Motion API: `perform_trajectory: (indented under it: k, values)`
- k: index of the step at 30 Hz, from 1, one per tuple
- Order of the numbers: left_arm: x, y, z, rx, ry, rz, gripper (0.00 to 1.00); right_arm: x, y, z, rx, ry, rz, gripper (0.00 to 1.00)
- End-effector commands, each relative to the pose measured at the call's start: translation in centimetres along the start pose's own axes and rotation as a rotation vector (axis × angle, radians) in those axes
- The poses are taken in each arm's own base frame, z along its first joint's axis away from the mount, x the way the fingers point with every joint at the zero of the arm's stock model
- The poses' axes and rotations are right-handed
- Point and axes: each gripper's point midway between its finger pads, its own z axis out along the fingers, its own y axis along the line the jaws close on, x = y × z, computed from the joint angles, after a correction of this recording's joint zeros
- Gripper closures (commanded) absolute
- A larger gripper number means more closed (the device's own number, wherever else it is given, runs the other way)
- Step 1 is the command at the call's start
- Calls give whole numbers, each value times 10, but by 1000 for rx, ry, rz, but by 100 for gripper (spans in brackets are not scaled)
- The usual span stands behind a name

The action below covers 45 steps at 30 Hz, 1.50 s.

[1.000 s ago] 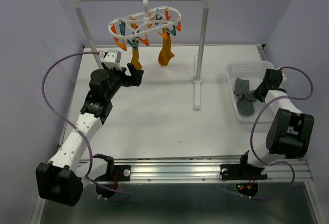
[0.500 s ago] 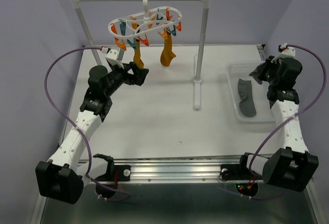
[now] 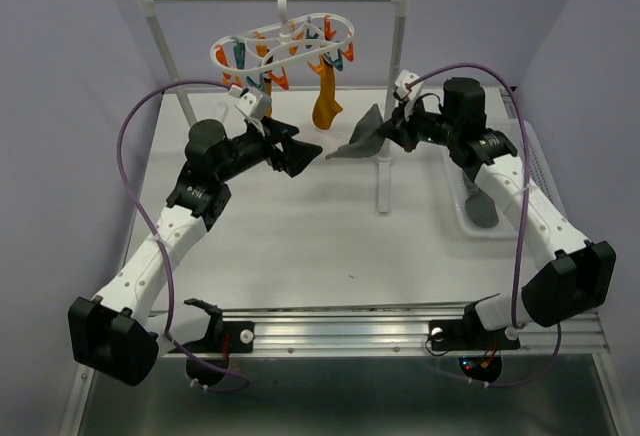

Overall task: Clip the socks to the hanger
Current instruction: Pick up the sock from the bin.

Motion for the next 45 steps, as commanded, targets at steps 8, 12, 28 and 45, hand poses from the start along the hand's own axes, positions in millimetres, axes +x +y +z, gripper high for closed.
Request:
perform_trajectory:
  k: [8,12,28,45]
  values:
    - [-10,-30,30,145,6,-51,1,-24,53,21,-362,-100,-234,99]
    - [14,-21,34,123,47,-91,1,-56,33,26,-239,-170,-123,99]
    - [54,18,70,-9,63,-521,1,-105,3,32,154,-315,155,99]
    - [30,26,41,-64,-180,-892,1,-128,17,28,187,-438,89,99]
